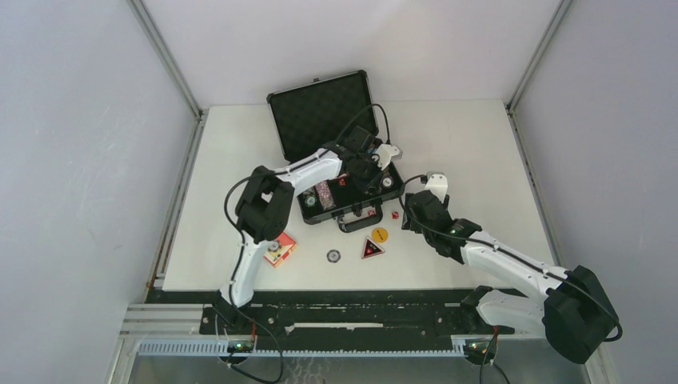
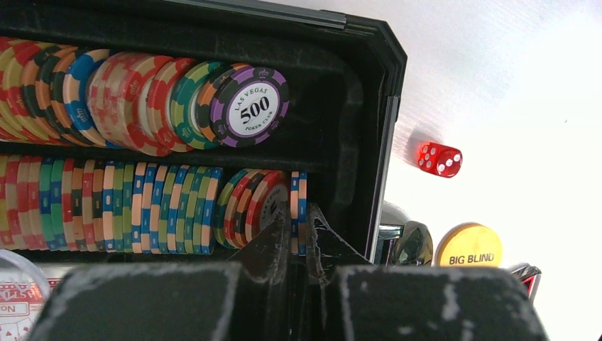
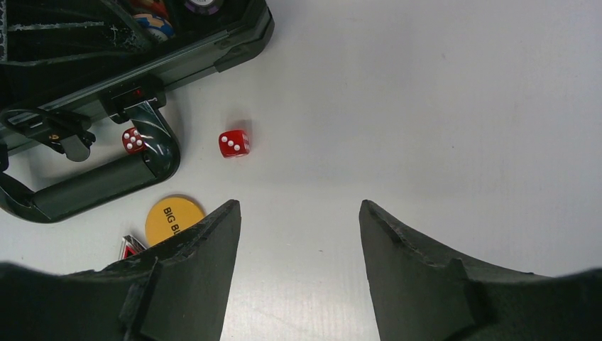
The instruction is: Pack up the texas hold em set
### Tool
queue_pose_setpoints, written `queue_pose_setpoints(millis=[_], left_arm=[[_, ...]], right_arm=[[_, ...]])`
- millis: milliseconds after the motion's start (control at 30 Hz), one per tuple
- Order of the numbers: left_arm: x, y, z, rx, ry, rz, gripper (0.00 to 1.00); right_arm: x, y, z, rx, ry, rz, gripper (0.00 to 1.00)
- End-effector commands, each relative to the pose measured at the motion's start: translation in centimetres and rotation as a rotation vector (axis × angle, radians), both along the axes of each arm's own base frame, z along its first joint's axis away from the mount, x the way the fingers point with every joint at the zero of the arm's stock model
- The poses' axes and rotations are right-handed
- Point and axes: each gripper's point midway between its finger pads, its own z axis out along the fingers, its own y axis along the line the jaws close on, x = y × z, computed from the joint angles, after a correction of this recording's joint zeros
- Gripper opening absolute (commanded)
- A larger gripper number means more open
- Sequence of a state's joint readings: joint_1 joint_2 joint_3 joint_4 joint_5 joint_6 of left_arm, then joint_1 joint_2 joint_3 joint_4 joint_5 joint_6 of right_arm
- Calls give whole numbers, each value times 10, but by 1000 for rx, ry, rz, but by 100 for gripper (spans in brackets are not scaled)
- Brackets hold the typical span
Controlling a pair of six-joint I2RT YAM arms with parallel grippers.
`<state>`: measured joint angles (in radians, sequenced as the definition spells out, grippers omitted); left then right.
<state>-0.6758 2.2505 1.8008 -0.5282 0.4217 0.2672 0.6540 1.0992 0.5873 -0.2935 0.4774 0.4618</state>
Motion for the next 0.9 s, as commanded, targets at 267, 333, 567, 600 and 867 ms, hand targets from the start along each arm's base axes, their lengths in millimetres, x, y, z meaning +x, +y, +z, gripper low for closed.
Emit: queue_pose_setpoints(millis=[267, 333, 567, 600, 867], left_arm=[[16, -5, 17, -12, -60, 6, 21], [19, -3, 18, -4, -70, 21, 26], [25, -2, 28, -9, -104, 49, 38], [25, -1, 30, -10, -109, 51, 38], [25, -3, 46, -33, -133, 42, 37]], right_arm=[[7, 2, 1, 11, -17, -2, 70], [7, 3, 0, 10, -16, 0, 70], [7, 3, -2, 7, -8, 2, 70], [6, 3, -3, 7, -6, 2, 70], [7, 4, -5, 6, 0, 4, 70]])
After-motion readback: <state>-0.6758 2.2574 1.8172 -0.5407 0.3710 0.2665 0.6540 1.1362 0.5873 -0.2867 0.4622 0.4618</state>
